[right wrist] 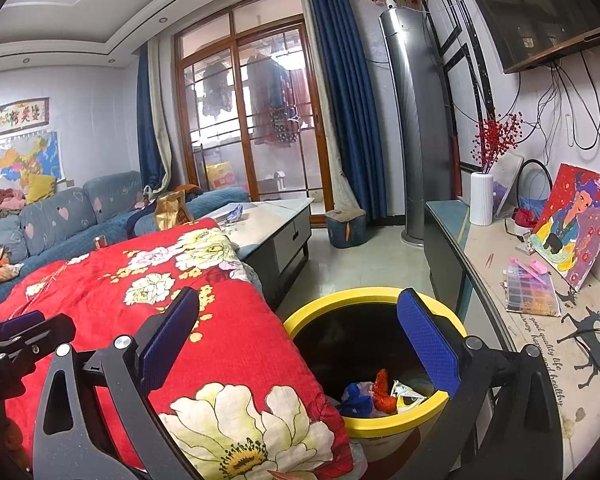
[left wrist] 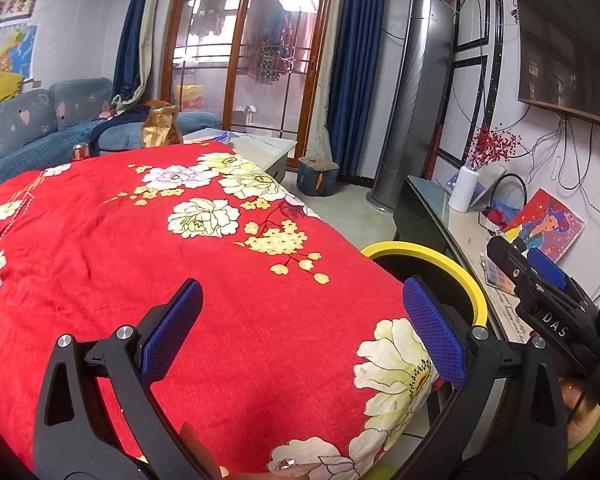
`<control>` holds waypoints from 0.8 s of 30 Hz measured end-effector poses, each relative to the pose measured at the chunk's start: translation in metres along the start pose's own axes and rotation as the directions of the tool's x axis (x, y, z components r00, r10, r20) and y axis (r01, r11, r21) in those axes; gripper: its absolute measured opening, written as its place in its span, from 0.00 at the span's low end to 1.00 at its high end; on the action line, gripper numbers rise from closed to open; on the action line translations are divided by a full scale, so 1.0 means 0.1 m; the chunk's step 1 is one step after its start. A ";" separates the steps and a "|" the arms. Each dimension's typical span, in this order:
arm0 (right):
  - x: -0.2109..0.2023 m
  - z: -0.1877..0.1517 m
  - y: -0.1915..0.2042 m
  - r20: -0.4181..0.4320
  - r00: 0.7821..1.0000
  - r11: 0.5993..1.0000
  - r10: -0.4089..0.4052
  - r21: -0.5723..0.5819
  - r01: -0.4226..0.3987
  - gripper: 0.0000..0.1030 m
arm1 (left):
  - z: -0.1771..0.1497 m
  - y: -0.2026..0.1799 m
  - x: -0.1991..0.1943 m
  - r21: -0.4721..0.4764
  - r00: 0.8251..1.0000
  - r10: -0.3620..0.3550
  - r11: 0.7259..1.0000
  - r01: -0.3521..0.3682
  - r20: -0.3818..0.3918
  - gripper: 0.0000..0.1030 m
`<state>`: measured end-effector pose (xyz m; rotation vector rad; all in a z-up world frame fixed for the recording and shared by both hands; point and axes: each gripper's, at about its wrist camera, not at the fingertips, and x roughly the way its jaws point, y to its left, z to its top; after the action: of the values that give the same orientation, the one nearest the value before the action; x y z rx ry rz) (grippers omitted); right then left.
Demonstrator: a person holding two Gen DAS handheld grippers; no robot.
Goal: Collect trash
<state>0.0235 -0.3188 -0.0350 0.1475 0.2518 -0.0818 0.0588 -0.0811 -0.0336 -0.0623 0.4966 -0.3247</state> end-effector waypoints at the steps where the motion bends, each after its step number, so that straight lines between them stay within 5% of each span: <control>1: 0.00 0.00 0.00 0.000 1.000 1.000 0.000 0.001 0.000 0.94 | 0.00 0.00 0.01 -0.001 1.000 0.000 1.000 0.000 -0.001 0.89; 19: 0.01 0.00 -0.02 -0.004 1.000 1.000 0.004 -0.010 -0.004 0.94 | -0.08 0.09 0.04 -0.007 0.999 0.012 1.000 -0.012 -0.036 0.89; 24: 0.14 0.07 0.10 -0.040 0.998 0.998 0.046 -0.029 -0.048 0.94 | -0.08 0.38 0.00 -0.082 0.998 0.021 0.996 -0.026 -0.059 0.89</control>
<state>0.0397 -0.3105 -0.0305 0.1255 0.2886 -0.0285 0.0664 -0.0447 -0.0456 -0.1280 0.5685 -0.2836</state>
